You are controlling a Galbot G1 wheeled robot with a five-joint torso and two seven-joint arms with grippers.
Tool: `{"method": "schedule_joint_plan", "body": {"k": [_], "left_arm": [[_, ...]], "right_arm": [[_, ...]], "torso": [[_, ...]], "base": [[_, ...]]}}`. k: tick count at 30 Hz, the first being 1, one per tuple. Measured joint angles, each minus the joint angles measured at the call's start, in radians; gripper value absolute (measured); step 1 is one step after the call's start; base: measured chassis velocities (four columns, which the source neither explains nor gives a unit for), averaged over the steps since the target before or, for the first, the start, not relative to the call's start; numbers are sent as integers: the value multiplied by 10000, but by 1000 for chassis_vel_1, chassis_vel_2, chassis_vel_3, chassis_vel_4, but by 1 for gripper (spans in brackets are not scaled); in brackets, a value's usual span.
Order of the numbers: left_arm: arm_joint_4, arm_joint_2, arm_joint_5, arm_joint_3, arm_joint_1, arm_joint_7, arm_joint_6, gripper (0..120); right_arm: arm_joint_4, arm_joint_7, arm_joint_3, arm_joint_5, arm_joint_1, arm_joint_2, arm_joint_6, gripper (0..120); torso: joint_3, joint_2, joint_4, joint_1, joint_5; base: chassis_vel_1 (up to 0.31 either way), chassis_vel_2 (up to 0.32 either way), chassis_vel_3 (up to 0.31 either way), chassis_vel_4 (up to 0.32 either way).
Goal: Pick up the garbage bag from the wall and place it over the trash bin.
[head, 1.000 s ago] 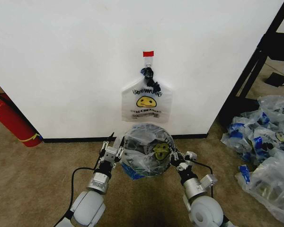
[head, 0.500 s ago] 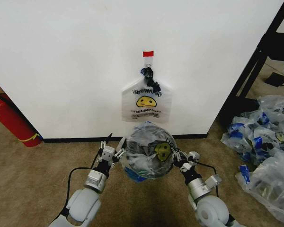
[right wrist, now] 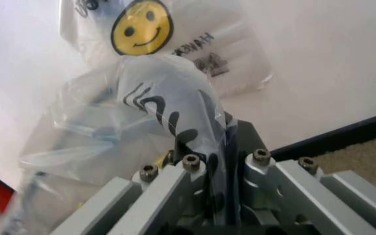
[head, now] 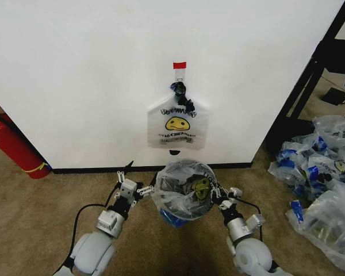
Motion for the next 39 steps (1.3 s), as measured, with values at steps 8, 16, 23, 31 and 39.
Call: {"method": "schedule_joint_plan", "body": {"k": [8, 16, 23, 31, 39], "left_arm": [[-1164, -533, -334, 1416, 284, -61, 531, 89], [-1275, -1677, -94, 2428, 744, -1554, 2521, 59], [-822, -2142, -664, 2454, 336, -3194, 3867, 32], [-357, -2294, -1577, 2381, -212, -3909, 4805, 3], [296, -2566, -1861, 2518, -554, -4159, 5114, 0]], "right_arm": [[-225, -174, -442, -1265, 133, 415, 679, 2], [-643, -863, -619, -2792, 239, 554, 1591, 2], [-1035, -2011, -500, -3826, 317, 461, 2376, 2], [-1224, -2827, -408, -4400, 291, 469, 2867, 2], [-1208, -3409, -393, -4748, 168, 533, 3207, 2]], "torso": [[-1, 0, -4, 0, 1], [0, 0, -2, 0, -2], [-1, 0, -5, 0, -2], [0, 0, -5, 0, -3], [0, 0, -4, 0, -3]], "base": [[0, 0, 0, 0], [0, 0, 0, 0], [0, 0, 0, 0], [0, 0, 0, 0], [0, 0, 0, 0]]}}
